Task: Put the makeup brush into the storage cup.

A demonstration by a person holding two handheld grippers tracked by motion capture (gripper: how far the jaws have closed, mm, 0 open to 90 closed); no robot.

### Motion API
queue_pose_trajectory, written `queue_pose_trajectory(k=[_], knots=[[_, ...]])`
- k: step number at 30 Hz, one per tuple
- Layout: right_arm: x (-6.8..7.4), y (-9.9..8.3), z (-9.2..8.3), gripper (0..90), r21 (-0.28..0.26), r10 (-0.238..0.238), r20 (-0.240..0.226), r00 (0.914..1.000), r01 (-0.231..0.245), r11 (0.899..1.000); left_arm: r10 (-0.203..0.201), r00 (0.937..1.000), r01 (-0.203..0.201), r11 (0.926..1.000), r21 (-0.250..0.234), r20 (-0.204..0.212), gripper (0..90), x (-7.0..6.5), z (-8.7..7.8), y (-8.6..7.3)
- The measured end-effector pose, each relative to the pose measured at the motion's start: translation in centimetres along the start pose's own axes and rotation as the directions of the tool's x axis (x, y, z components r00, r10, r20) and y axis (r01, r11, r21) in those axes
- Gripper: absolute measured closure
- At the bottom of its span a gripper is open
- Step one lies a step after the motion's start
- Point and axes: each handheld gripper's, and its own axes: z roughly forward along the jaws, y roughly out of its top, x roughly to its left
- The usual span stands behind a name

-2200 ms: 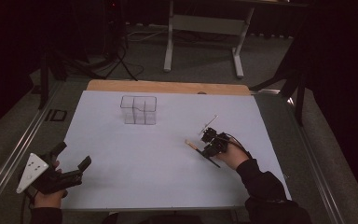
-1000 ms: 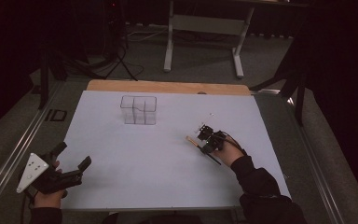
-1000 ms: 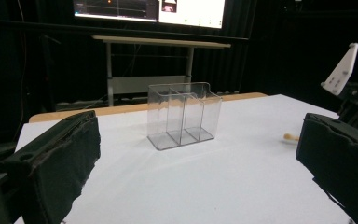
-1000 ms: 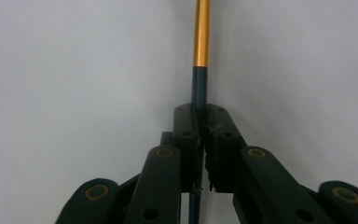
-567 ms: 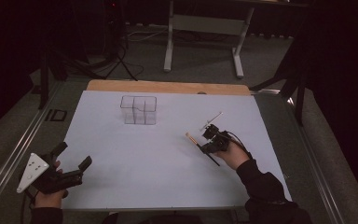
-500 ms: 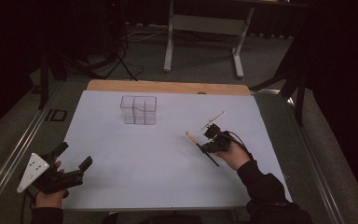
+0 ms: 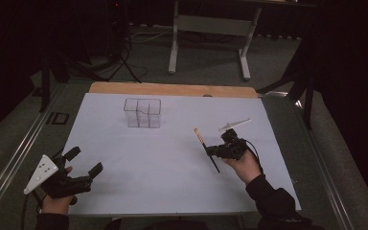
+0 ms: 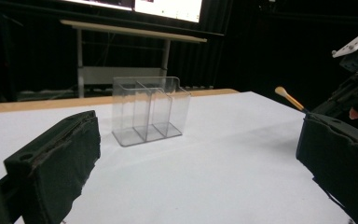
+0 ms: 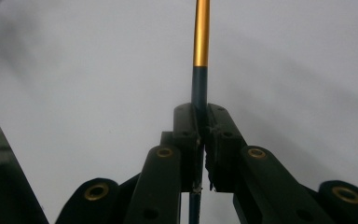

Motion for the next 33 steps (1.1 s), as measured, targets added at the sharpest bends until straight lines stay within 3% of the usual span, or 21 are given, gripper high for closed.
queue_pose_trajectory(k=[6, 10, 12, 15, 19, 25, 28, 29, 32, 33], knots=[[-0.1, -1.0, -0.3, 83.3, -0.054, 0.046, -0.005, 0.9989, -0.046, 0.997, -0.025, 0.9990, 0.024, 0.9991, 0.035, 0.038, 0.0, -0.8, 0.7, 0.5], [-0.2, -1.6, -0.5, 83.3, -0.094, 0.084, -0.010, 0.9964, -0.085, 0.992, -0.075, 0.9943, 0.071, 0.9962, 0.050, 0.076, 0.0, -1.2, 1.2, 0.9], [-0.3, -1.9, -0.7, 83.3, -0.122, 0.104, -0.029, 0.9942, -0.107, 0.987, -0.061, 0.9942, 0.057, 0.9971, 0.050, 0.088, 0.0, -1.6, 1.5, 1.1], [-0.3, -2.3, -0.9, 83.3, -0.148, 0.109, -0.016, 0.9939, -0.110, 0.983, -0.053, 0.9926, 0.047, 0.9975, 0.052, 0.109, 0.0, -2.0, 2.1, 1.2], [-0.7, -2.9, -0.9, 83.3, -0.181, 0.147, -0.017, 0.9890, -0.147, 0.972, -0.080, 0.9856, 0.072, 0.9954, 0.064, 0.149, 0.0, -2.5, 3.3, 1.4], [-0.3, -3.7, -1.3, 83.3, -0.246, 0.129, -0.024, 0.9914, -0.131, 0.960, -0.047, 0.9792, 0.029, 0.9950, 0.096, 0.197, 0.0, -3.5, 5.0, 2.3], [0.1, -4.1, -1.7, 83.3, -0.280, 0.123, -0.029, 0.9920, -0.126, 0.952, -0.035, 0.9749, 0.013, 0.9948, 0.101, 0.220, 0.0, -4.0, 5.8, 2.7], [0.1, -4.2, -1.9, 83.2, -0.299, 0.128, -0.048, 0.9906, -0.136, 0.944, -0.031, 0.9716, 0.006, 0.9944, 0.106, 0.235, 0.0, -4.3, 6.3, 2.8], [0.3, -4.3, -2.2, 83.2, -0.311, 0.127, -0.072, 0.9892, -0.144, 0.939, -0.065, 0.9625, 0.032, 0.9913, 0.127, 0.264, 0.0, -4.7, 7.2, 2.7], [0.3, -4.3, -2.2, 83.2, -0.311, 0.127, -0.072, 0.9892, -0.144, 0.939, -0.065, 0.9625, 0.032, 0.9913, 0.127, 0.264, 0.0, -4.7, 7.2, 2.7]])
